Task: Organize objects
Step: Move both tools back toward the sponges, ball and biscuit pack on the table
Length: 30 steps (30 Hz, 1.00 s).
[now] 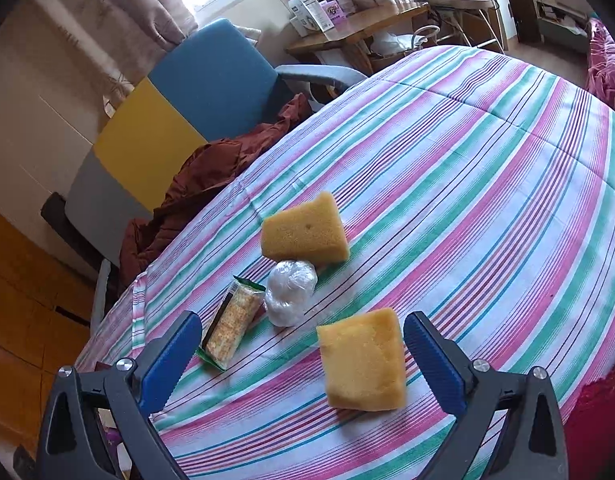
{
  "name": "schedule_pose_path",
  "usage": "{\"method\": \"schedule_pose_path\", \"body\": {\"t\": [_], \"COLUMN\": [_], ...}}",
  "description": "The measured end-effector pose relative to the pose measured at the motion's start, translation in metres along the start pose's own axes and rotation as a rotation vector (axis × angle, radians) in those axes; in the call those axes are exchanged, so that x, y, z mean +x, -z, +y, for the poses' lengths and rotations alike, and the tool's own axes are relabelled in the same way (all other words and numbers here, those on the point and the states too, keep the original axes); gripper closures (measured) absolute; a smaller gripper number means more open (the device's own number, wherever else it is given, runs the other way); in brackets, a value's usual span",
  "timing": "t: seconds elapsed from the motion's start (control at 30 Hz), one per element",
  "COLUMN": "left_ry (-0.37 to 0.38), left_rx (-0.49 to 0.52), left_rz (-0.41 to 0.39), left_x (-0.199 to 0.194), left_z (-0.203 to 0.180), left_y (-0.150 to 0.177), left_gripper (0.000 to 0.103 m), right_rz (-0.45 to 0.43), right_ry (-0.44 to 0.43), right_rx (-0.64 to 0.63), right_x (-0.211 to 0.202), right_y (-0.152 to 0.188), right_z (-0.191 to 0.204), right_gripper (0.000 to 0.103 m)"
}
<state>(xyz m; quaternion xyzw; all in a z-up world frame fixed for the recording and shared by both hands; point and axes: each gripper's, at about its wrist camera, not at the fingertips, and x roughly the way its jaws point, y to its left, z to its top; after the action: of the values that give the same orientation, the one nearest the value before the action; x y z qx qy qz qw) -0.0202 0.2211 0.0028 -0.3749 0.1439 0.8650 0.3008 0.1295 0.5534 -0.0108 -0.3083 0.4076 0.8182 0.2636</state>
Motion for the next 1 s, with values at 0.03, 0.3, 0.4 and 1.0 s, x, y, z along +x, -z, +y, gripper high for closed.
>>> {"method": "schedule_pose_path", "body": {"t": [0.03, 0.3, 0.4, 1.0], "left_ry": [0.007, 0.049, 0.066, 0.098], "left_rx": [0.010, 0.077, 0.100, 0.184], "left_rz": [0.002, 0.026, 0.037, 0.097], "left_x": [0.002, 0.017, 0.027, 0.068], "left_z": [-0.005, -0.037, -0.048, -0.102], "left_y": [-0.001, -0.009, -0.012, -0.029], "left_gripper": [0.025, 0.022, 0.022, 0.022], "right_rz": [0.000, -0.012, -0.010, 0.011], "right_ry": [0.000, 0.009, -0.002, -0.068], "right_rx": [0.000, 0.067, 0.079, 0.085], "right_x": [0.001, 0.000, 0.001, 0.000], "right_y": [0.000, -0.003, -0.003, -0.003], "right_z": [-0.001, -0.013, -0.015, -0.016], "right_gripper": [0.000, 0.000, 0.000, 0.000]}}
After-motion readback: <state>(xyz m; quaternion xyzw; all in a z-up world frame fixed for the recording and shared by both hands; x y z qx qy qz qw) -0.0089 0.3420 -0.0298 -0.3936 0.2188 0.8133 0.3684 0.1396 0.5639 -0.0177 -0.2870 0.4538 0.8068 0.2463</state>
